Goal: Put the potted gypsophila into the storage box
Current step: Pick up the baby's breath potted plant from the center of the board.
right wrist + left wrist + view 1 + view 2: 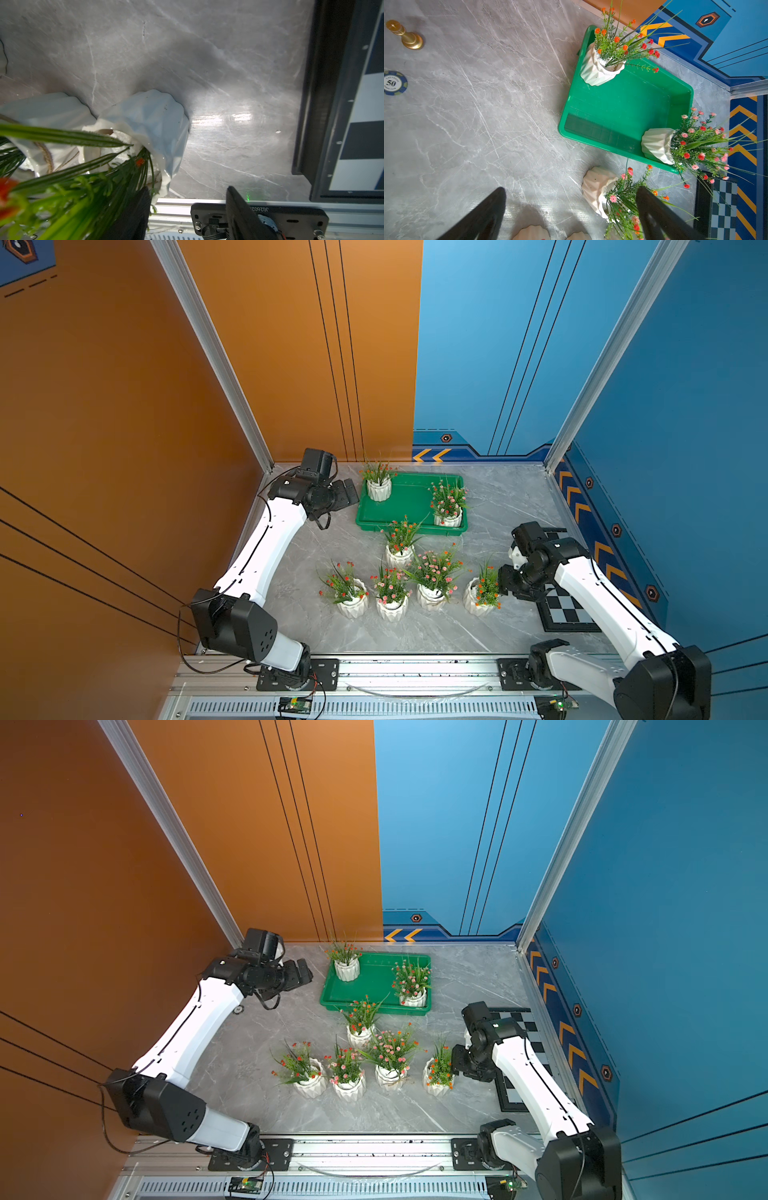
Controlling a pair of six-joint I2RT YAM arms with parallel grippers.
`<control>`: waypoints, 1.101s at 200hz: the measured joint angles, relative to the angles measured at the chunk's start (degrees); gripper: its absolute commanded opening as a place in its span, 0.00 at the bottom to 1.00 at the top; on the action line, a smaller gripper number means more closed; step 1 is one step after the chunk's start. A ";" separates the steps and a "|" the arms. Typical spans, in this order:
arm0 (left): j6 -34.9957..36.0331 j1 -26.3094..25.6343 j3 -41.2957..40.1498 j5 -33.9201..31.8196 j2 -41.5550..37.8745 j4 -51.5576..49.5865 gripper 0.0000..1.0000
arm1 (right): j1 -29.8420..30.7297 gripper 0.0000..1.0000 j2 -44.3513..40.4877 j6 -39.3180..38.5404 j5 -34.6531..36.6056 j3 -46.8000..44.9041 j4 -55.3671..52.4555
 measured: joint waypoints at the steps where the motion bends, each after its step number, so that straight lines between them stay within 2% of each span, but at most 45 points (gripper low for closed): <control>1: 0.00 0.00 0.00 0.02 0.00 0.00 0.98 | 0.07 0.59 0.02 0.09 0.00 0.00 0.04; 46: -0.02 0.00 0.00 0.00 0.00 0.00 0.98 | 3.32 0.55 3.43 1.44 0.20 -0.02 2.47; 92: -0.17 0.00 0.00 0.00 0.00 0.00 0.98 | 4.09 0.49 4.90 2.01 0.28 -0.02 3.98; 146: -0.17 0.00 0.00 0.00 0.04 0.00 0.98 | 4.46 0.39 5.62 2.05 1.60 -0.44 5.07; 164: -0.17 0.00 0.00 0.00 0.28 0.02 0.98 | 4.76 0.33 5.64 2.08 1.73 -0.63 5.49; 203: -0.17 0.00 0.00 0.00 1.42 0.02 0.98 | 5.57 0.29 5.70 2.25 2.05 -1.36 6.12; 220: -0.20 0.00 0.00 0.00 1.77 0.02 0.98 | 6.05 0.25 5.73 2.27 2.29 -1.53 6.34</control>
